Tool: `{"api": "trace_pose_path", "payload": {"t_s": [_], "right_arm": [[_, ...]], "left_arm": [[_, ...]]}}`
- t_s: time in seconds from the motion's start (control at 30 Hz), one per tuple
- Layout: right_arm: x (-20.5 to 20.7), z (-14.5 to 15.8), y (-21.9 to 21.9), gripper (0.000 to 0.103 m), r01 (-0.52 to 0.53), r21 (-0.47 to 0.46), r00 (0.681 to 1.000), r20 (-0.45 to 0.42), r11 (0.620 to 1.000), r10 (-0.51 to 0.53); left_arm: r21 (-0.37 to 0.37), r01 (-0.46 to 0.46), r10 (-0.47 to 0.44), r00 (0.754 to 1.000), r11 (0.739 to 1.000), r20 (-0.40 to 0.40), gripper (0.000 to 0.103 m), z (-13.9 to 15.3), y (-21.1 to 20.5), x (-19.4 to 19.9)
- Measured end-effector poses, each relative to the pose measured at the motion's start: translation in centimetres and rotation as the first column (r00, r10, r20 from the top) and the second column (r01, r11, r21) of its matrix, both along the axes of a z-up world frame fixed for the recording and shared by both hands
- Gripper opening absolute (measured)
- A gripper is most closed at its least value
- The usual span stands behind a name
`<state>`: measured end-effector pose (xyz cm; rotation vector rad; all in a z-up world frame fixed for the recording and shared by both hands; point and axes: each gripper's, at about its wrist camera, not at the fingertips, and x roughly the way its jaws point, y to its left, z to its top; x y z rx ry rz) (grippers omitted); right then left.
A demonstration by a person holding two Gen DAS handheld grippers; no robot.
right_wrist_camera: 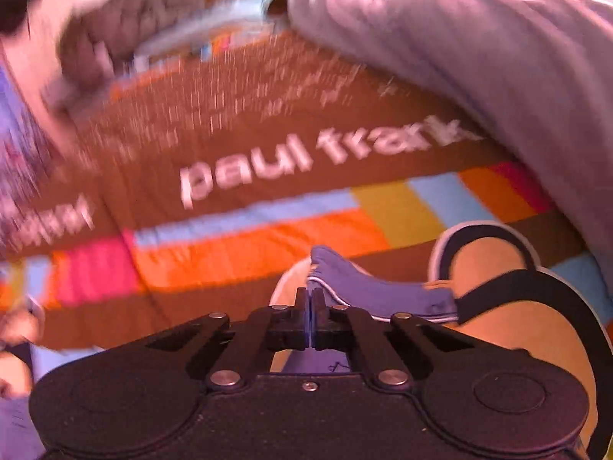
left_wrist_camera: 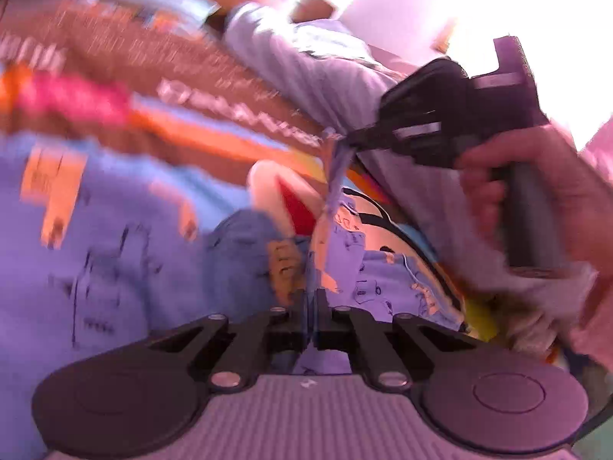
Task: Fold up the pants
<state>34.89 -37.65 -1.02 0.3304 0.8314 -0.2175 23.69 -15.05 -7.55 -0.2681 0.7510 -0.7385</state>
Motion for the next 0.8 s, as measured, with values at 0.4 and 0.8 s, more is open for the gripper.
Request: {"api": "trace_pose_path", "payload": {"t_s": [0.4,0.8], "right_arm": [[-22.5,-3.9,-9.3,0.000,0.366,0.212,0.900,0.166,0.906,-0.403],[-21.5,-6.4,-10.5,0.040,0.294,0.174,0.946,0.084,0.940,-0.312]], "left_arm": [[0.419,0.210,-0.285,0.951,0.883,0.123,0.001,1.0,-7.2,-3.9],[0.517,0.195,-0.290,0.951,0.833,0.110,0.003,0.5,-8.6,-5.2]]}}
